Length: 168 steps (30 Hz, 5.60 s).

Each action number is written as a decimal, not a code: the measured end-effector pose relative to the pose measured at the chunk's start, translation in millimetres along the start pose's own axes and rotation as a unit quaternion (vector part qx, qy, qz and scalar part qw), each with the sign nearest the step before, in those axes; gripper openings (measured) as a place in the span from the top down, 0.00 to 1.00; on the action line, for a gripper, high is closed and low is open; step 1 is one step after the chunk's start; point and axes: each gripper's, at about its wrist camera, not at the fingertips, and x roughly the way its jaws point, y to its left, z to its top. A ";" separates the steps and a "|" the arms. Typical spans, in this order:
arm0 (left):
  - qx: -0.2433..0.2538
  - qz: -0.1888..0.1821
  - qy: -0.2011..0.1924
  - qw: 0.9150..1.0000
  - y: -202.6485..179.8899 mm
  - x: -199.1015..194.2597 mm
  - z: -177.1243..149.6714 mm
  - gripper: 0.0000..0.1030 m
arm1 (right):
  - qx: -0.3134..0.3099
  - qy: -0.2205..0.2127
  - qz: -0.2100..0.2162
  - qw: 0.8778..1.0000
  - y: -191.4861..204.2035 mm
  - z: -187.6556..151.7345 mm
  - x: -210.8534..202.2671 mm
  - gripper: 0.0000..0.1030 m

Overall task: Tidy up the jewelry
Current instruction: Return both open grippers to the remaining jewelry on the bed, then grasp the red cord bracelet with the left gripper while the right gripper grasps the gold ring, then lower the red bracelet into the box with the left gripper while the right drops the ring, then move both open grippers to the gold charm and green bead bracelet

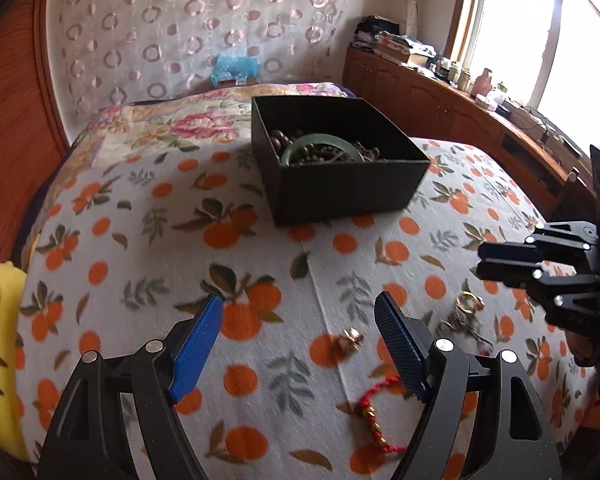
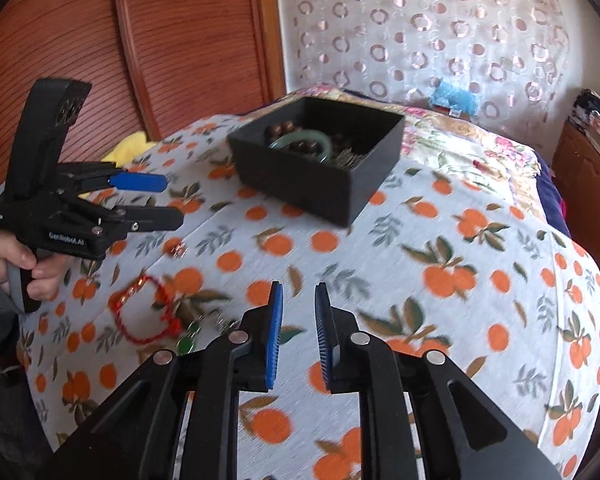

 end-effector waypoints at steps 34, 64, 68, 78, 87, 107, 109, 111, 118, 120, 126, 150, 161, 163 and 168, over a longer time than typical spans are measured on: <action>0.046 0.007 0.023 0.999 -46.1 -13.9 -47.2 0.70 | -0.030 0.021 -0.031 0.999 11.3 -18.6 1.5 0.92; 0.032 -0.003 -0.056 0.998 -39.2 -39.1 3.1 0.93 | -0.015 0.009 -0.013 1.000 6.1 -10.7 3.2 0.63; 0.036 -0.003 -0.066 0.997 -40.8 -39.9 11.0 0.93 | -0.023 0.029 -0.020 0.999 7.4 -12.3 14.0 0.64; 0.043 -0.004 -0.079 0.996 -41.9 -36.3 29.6 0.93 | -0.035 0.023 -0.024 0.999 6.7 -11.6 9.4 0.81; 0.041 0.008 -0.112 0.993 -31.0 -38.5 66.1 0.93 | -0.033 -0.011 -0.027 0.999 -6.7 14.6 -7.9 0.80; 0.026 0.049 -0.094 0.994 -9.4 9.1 118.1 0.93 | -0.021 -0.055 -0.009 0.998 -34.7 104.6 21.1 0.80; 0.027 0.052 -0.092 0.994 -8.8 12.3 120.2 0.93 | -0.023 -0.054 -0.006 0.998 -33.9 105.7 25.5 0.79; 0.029 0.054 -0.092 0.994 -7.9 16.0 122.4 0.93 | -0.026 -0.054 -0.005 0.998 -33.1 106.1 30.3 0.79; 0.030 0.046 -0.081 0.995 -6.5 34.7 132.1 0.93 | -0.016 -0.058 -0.005 0.998 -35.2 101.4 35.2 0.68; 0.031 0.040 -0.080 0.995 -7.6 38.8 135.9 0.93 | -0.014 -0.061 -0.011 0.998 -37.3 99.7 32.2 0.68; 0.039 0.020 -0.076 0.996 -17.1 47.1 144.0 0.93 | 0.002 -0.069 -0.023 0.997 -45.1 92.1 18.2 0.68; 0.027 0.007 -0.046 0.999 -6.9 -3.4 49.4 0.70 | 0.010 -0.006 0.025 1.000 5.3 6.3 5.8 0.68; 0.009 0.026 -0.018 0.999 9.5 -14.0 1.0 0.68 | -0.033 0.028 0.051 0.998 51.2 -6.6 9.5 0.68; 0.005 0.024 -0.019 1.000 10.1 -16.4 -3.1 0.59 | -0.038 0.036 0.052 0.997 55.4 -10.4 10.8 0.68; 0.010 0.016 -0.016 1.000 3.5 -16.6 -11.3 0.59 | -0.061 0.049 0.040 0.996 67.3 -16.8 15.1 0.68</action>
